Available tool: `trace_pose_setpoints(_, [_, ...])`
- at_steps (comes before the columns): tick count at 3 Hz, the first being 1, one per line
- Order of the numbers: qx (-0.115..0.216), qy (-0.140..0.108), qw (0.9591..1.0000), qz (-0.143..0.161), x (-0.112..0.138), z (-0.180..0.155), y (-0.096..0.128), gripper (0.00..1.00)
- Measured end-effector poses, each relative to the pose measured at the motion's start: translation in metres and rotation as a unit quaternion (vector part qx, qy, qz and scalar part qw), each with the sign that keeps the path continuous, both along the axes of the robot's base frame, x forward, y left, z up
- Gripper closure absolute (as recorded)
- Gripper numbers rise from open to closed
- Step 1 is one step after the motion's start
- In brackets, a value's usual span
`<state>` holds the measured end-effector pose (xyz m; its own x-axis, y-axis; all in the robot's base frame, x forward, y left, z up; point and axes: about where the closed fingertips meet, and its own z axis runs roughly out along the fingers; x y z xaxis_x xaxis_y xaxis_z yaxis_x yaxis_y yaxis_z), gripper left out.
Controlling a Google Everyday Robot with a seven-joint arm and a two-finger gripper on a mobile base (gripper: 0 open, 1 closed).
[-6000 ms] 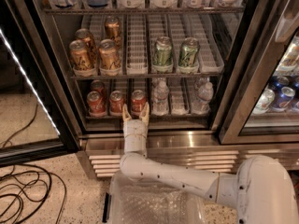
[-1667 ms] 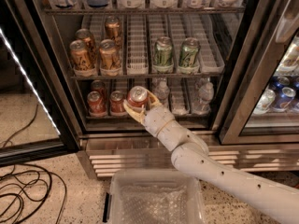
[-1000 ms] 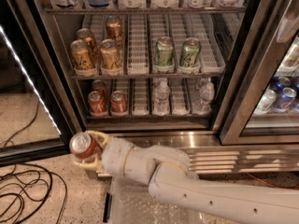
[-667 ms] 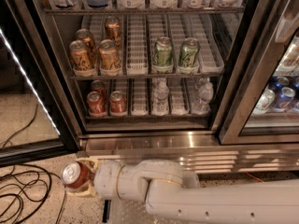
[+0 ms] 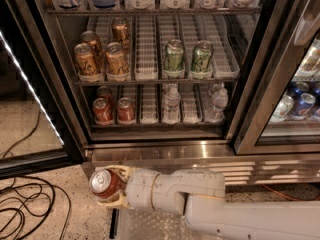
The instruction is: Pick coke can from bottom shelf of fridge
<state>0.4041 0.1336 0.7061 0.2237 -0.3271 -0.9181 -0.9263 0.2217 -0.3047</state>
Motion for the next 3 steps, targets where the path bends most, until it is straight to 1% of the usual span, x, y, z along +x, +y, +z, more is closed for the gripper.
trace_pose_setpoints(1, [0.019,-0.011,0.9996,-0.018,0.018,0.019,-0.029,1.00])
trace_pose_setpoints(2, [0.058,-0.043,0.9964,-0.045,0.042,0.052,-0.079,1.00])
trace_pose_setpoints(3, [0.096,-0.085,0.9907,-0.045,0.061,0.094,-0.117,1.00])
